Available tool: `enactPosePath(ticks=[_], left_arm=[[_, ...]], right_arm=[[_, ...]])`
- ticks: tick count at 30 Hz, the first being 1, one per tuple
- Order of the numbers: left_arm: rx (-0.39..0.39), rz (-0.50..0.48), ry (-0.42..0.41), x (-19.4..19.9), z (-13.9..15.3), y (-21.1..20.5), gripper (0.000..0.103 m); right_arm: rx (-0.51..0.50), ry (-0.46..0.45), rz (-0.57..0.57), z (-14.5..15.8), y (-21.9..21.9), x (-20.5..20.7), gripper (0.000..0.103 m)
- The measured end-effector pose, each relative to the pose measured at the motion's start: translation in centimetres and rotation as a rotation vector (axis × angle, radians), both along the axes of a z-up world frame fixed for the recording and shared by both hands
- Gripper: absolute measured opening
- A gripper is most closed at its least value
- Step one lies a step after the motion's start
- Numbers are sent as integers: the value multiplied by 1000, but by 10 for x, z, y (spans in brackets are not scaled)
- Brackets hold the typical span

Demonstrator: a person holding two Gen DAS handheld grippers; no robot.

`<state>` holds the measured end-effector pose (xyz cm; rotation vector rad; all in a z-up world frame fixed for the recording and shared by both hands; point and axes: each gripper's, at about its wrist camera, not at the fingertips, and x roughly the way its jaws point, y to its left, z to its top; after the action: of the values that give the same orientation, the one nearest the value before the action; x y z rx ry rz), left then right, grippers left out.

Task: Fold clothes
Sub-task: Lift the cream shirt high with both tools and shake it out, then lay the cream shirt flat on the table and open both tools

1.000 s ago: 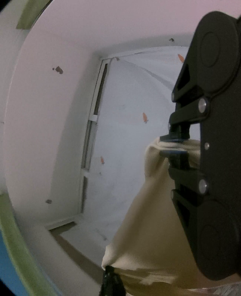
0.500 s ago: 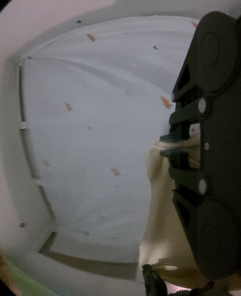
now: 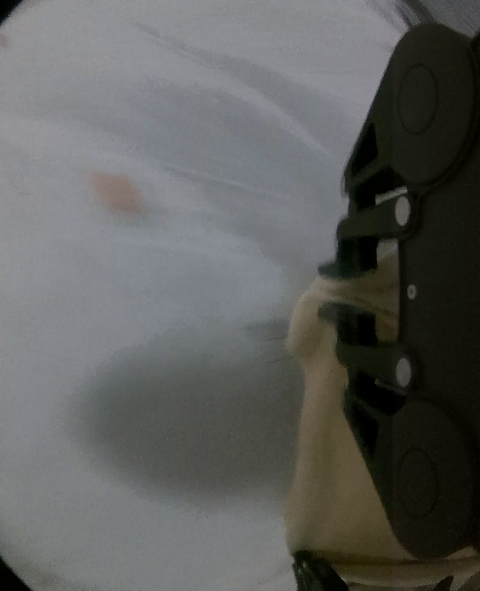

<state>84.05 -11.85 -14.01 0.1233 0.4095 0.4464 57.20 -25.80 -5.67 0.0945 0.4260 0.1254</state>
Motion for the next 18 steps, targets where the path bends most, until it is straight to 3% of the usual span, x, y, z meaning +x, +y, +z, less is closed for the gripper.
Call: enactPosePath(ticks=[2, 3, 5, 7, 8, 10, 12, 18], left_arm=[[-73, -45, 202, 33, -56, 16, 15], [-94, -64, 260, 38, -76, 22, 18], [-102, -103, 252, 19, -91, 27, 29], [-130, -119, 210, -10, -90, 31, 63], [-158, -119, 193, -27, -88, 33, 68], [-236, -128, 173, -68, -79, 36, 70], [-287, -138, 203, -116, -74, 32, 72], [-377, -185, 411, -230, -76, -4, 75]], right_arm=[[-25, 145, -39, -58, 12, 68, 38], [-26, 199, -56, -81, 15, 92, 38], [26, 202, -75, -93, 7, 84, 46], [51, 182, -75, -87, -3, 57, 56], [65, 179, -77, -85, -10, 42, 56], [88, 212, -89, -83, -27, 1, 57], [56, 269, -118, -77, -45, -43, 58], [-142, 507, -297, -89, -99, -169, 63]])
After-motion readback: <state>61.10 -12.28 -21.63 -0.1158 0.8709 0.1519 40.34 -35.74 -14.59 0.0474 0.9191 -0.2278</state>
